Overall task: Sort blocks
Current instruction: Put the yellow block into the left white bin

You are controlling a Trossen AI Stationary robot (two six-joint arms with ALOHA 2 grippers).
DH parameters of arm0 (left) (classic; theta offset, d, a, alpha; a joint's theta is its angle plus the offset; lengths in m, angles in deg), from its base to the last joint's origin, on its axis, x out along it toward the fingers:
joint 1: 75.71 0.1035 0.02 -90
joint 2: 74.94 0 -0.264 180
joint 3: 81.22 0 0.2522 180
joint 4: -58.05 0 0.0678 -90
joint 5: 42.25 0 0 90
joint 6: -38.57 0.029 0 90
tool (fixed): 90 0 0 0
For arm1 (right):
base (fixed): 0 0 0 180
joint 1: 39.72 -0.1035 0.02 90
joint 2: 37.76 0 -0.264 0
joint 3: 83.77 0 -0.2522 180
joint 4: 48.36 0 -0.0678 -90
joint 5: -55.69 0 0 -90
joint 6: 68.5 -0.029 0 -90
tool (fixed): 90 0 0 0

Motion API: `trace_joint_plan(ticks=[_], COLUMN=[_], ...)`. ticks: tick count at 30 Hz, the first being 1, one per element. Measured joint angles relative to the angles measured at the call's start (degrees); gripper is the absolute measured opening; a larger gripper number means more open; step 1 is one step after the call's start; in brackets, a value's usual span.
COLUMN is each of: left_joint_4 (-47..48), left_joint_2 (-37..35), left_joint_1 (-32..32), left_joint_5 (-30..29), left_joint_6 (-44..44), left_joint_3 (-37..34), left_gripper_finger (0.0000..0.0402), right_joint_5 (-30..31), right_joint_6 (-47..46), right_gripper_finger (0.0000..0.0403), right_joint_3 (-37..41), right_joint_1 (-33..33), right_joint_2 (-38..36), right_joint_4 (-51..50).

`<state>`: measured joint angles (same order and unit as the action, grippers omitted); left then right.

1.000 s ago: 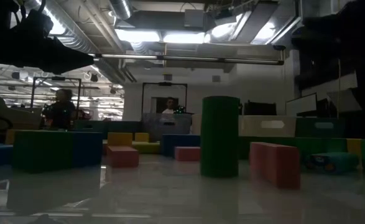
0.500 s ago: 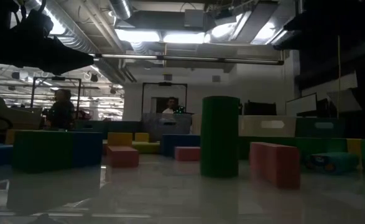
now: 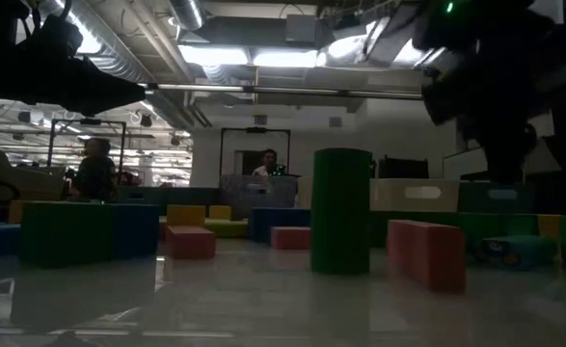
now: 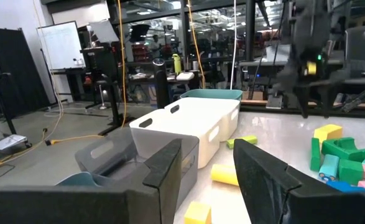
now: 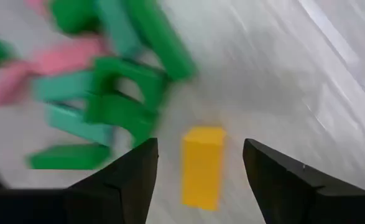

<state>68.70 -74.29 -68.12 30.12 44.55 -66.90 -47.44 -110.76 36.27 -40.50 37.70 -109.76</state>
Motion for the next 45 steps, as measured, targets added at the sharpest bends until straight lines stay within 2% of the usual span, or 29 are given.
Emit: trace_joint_plan(ticks=[6,16,26,36,40,45], left_joint_4=[0.00,0.00,0.00,0.00,0.00,0.00], left_joint_2=[0.00,-0.02,0.00,-0.01,0.00,-0.01], left_joint_1=[0.02,0.02,0.01,0.01,0.00,0.02], left_joint_5=[0.00,0.00,-0.02,0.00,0.00,-0.01], left_joint_6=[0.00,0.00,-0.02,-0.02,-0.02,-0.04], left_joint_3=[-0.01,0.00,-0.01,-0.01,0.00,-0.02], left_gripper_finger=[0.0134,0.0134,0.0134,0.0134,0.0134,0.0134], right_joint_5=[-0.25,-1.40,7.90,8.63,9.88,13.67], right_joint_6=[-0.15,-4.25,-6.16,-5.77,-3.21,1.26], right_gripper_finger=[0.0237,0.0237,0.0237,0.0235,0.0207,0.0127], right_joint_3=[-0.09,-0.09,-0.09,3.86,4.61,4.63], right_joint_1=[0.00,-6.69,-13.63,-13.46,-13.46,-13.46], right_joint_2=[6.34,6.94,7.15,7.20,7.20,7.20], right_joint_4=[-3.43,-2.73,1.23,2.73,5.45,9.83])
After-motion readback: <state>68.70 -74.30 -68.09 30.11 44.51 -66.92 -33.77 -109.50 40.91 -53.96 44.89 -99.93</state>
